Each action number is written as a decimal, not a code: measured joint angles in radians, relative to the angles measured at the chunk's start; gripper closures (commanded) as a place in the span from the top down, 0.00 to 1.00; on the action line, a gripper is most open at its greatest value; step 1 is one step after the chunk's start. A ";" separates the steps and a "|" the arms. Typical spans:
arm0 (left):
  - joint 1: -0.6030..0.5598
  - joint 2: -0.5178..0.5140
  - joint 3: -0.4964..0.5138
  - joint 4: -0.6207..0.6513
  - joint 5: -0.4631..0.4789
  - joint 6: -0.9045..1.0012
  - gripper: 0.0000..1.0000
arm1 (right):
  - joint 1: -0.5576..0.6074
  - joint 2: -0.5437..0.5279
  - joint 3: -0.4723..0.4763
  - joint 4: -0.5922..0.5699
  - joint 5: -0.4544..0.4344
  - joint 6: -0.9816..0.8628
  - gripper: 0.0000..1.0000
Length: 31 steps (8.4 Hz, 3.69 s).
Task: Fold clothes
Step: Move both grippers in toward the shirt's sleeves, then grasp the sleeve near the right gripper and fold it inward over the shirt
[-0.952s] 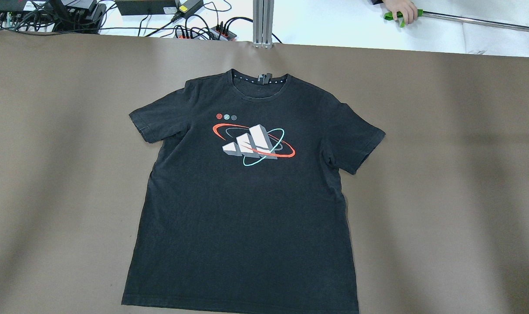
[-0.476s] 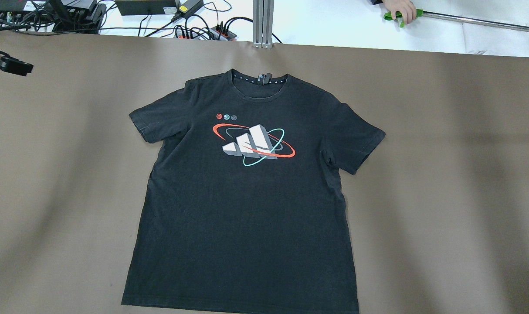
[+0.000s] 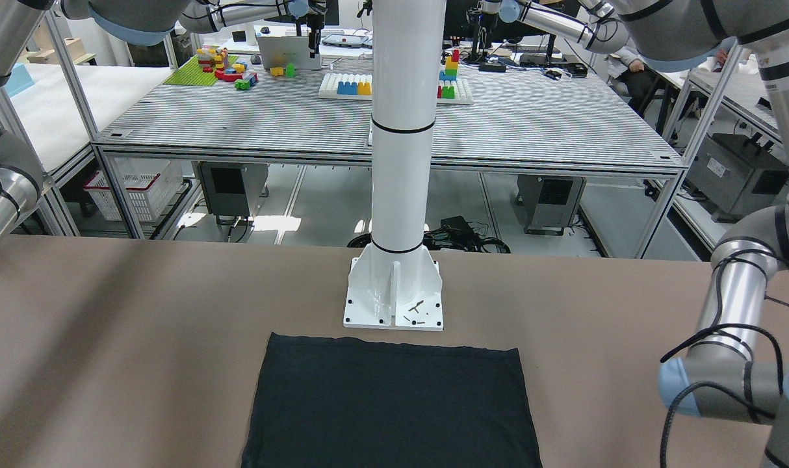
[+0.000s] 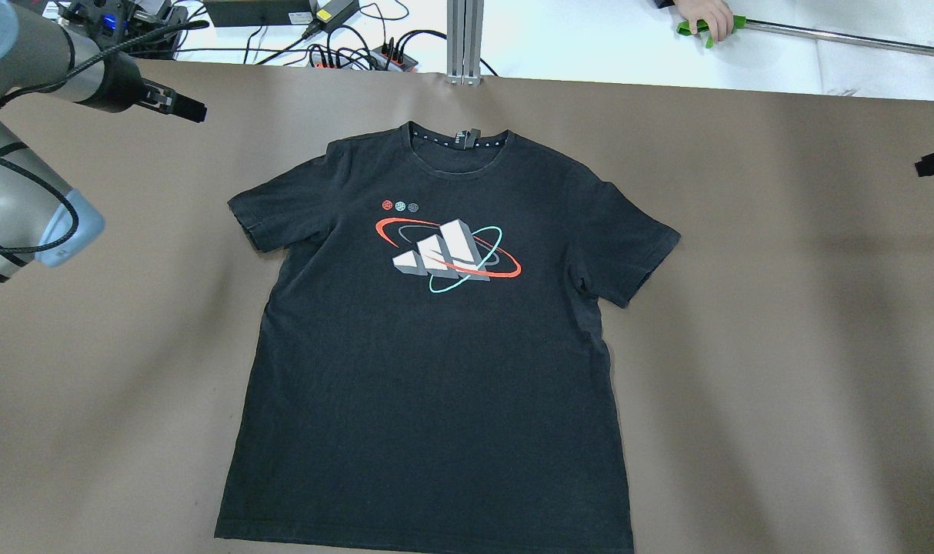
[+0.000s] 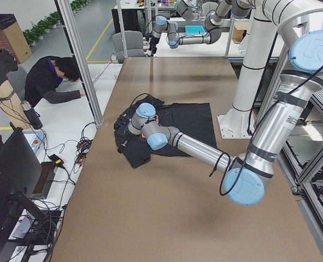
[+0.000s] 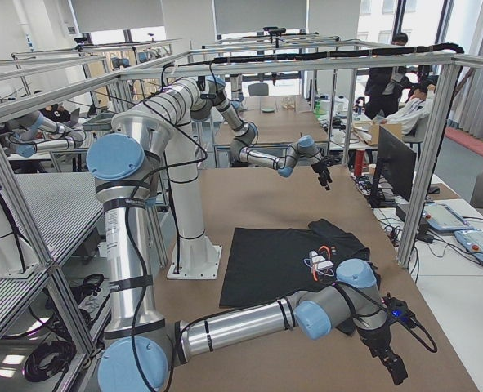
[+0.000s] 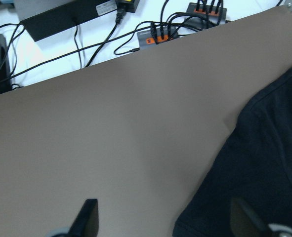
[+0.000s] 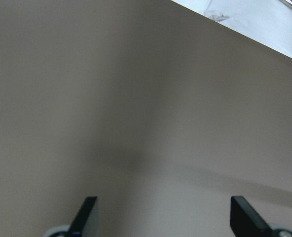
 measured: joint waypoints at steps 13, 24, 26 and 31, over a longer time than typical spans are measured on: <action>0.041 -0.142 0.287 -0.234 0.031 -0.084 0.94 | -0.480 0.174 -0.258 0.387 -0.226 0.590 0.94; 0.042 -0.160 0.288 -0.227 0.040 -0.107 0.94 | -0.530 0.220 -0.332 0.388 -0.256 0.695 0.01; 0.042 -0.162 0.286 -0.225 0.041 -0.114 0.94 | -0.531 0.221 -0.325 0.388 -0.251 0.697 0.01; 0.042 -0.163 0.286 -0.224 0.040 -0.123 0.94 | -0.475 0.224 -0.207 0.340 -0.119 0.698 0.00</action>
